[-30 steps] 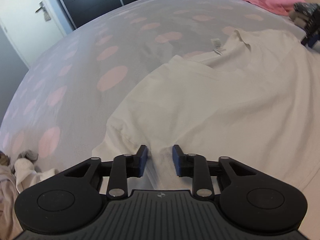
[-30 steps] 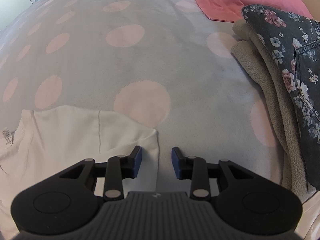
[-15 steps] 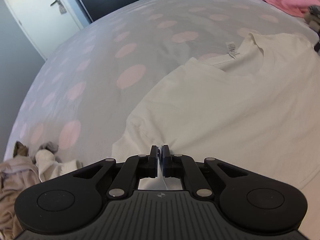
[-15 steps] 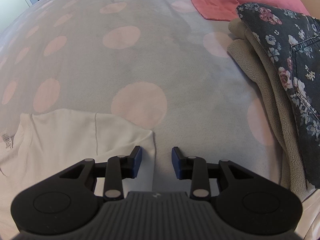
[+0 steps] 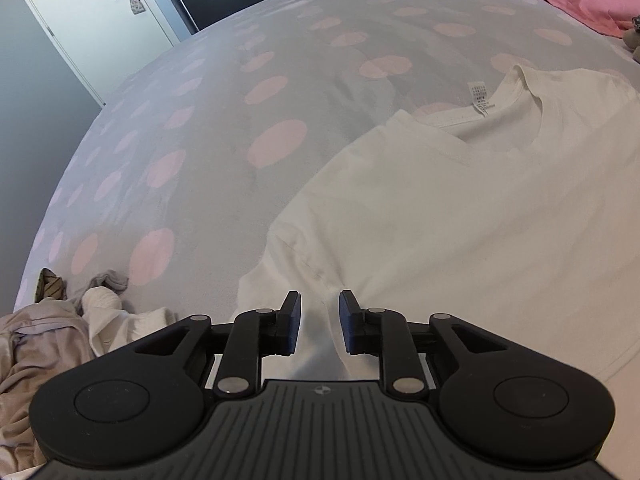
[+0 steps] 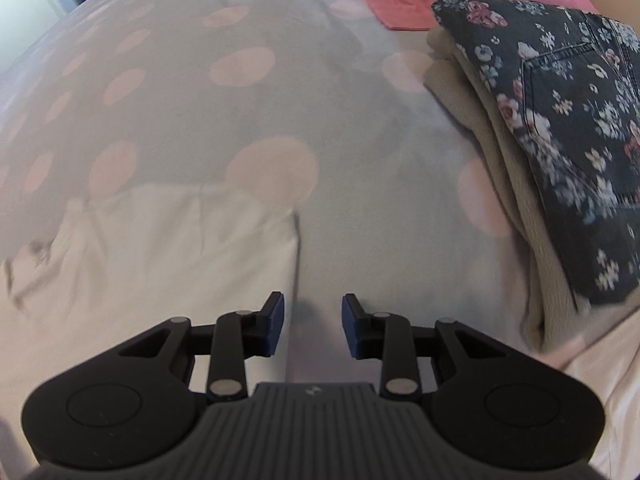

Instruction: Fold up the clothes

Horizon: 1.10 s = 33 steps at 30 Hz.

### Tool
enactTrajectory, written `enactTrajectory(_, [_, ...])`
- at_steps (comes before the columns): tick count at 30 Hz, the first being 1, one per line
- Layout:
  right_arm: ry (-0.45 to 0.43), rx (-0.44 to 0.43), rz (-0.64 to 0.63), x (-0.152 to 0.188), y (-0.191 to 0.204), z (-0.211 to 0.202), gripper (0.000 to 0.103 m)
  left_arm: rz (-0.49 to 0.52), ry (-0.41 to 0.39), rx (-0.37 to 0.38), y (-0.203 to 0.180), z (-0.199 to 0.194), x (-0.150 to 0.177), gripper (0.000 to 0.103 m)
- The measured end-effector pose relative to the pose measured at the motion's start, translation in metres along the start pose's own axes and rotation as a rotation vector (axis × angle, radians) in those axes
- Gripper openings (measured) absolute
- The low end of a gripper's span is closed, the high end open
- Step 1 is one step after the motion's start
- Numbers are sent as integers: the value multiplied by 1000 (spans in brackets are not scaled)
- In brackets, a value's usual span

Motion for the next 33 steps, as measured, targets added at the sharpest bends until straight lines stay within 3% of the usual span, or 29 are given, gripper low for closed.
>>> enactTrajectory(2, [24, -36, -52, 25, 2, -11, 34, -3, 5, -1, 1, -9, 0, 21])
enactTrajectory(8, [127, 27, -130, 96, -7, -5, 34, -20, 3, -5, 10, -42, 4, 24])
enactTrajectory(10, [132, 13, -96, 105, -15, -4, 34, -31, -11, -17, 18, -57, 8, 24])
enactTrajectory(14, [103, 107, -78, 115, -32, -20, 34, -65, -32, -39, 39, -86, 21, 24])
enactTrajectory(21, [3, -21, -17, 123, -23, -76, 34, -186, -52, -138, 91, -135, 55, 24])
enactTrajectory(29, [-44, -131, -14, 137, 10, -116, 34, -282, 33, -192, 126, -166, 115, 24])
enactTrajectory(33, [-27, -155, -25, 150, 22, -117, 34, -367, 58, -178, 133, -173, 148, 24])
Point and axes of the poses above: each gripper's, at about its wrist camera, not at the fingertips, and z roughly the way its jaws point, y to its left, x to its underside, the point moved 7 cm from there along z, roughly the way its jaws point, and after that the axes turned 7 degrees about x, right-handed, at the moved point
